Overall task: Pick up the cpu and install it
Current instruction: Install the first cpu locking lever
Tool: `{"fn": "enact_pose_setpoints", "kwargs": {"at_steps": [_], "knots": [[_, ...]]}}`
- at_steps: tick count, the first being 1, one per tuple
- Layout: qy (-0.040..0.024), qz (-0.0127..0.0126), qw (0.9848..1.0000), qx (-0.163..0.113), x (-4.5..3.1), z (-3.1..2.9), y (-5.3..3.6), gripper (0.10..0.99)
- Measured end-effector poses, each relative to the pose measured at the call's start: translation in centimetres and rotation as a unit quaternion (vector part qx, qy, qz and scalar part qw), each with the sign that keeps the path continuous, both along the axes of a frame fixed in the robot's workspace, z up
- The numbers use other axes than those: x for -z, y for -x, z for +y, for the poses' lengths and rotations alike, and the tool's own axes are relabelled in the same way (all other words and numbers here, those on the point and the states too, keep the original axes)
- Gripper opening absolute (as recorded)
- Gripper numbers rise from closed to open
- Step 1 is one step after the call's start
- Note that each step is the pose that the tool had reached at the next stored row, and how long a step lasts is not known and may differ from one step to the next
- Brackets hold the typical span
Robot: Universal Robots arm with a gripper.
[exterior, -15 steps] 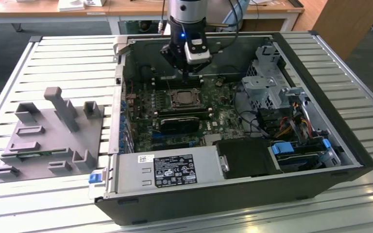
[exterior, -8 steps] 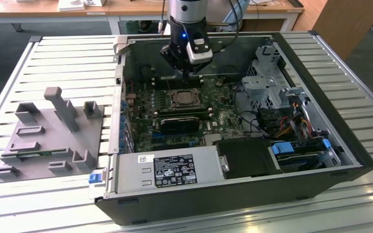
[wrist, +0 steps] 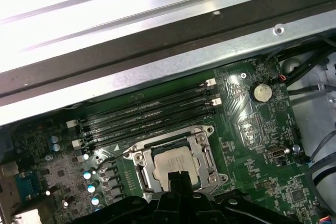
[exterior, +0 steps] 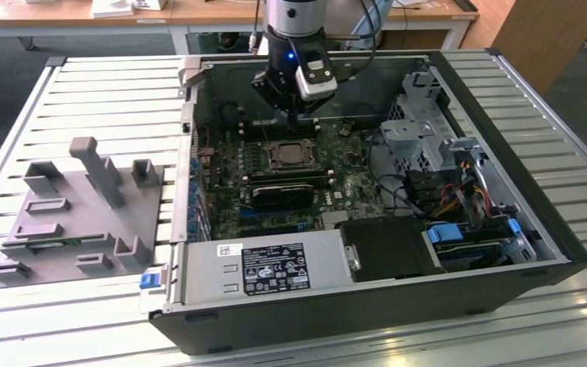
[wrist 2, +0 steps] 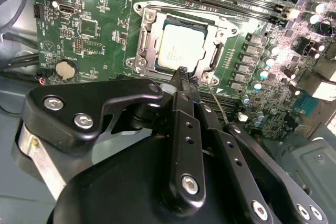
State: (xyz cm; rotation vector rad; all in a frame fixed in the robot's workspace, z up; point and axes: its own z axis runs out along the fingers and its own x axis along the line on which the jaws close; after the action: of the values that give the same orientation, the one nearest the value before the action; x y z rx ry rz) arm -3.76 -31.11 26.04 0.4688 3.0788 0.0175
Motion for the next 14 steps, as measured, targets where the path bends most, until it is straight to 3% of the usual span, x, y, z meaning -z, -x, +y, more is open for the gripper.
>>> {"fn": "enact_pose_setpoints", "kwargs": {"at_steps": [10, 14], "knots": [[0.0000, 0.0000, 0.9994, -0.034, 0.00, -0.01, 0.00, 0.106], [0.0000, 0.0000, 0.9974, -0.073, 0.00, -0.01, 0.00, 0.106]]}}
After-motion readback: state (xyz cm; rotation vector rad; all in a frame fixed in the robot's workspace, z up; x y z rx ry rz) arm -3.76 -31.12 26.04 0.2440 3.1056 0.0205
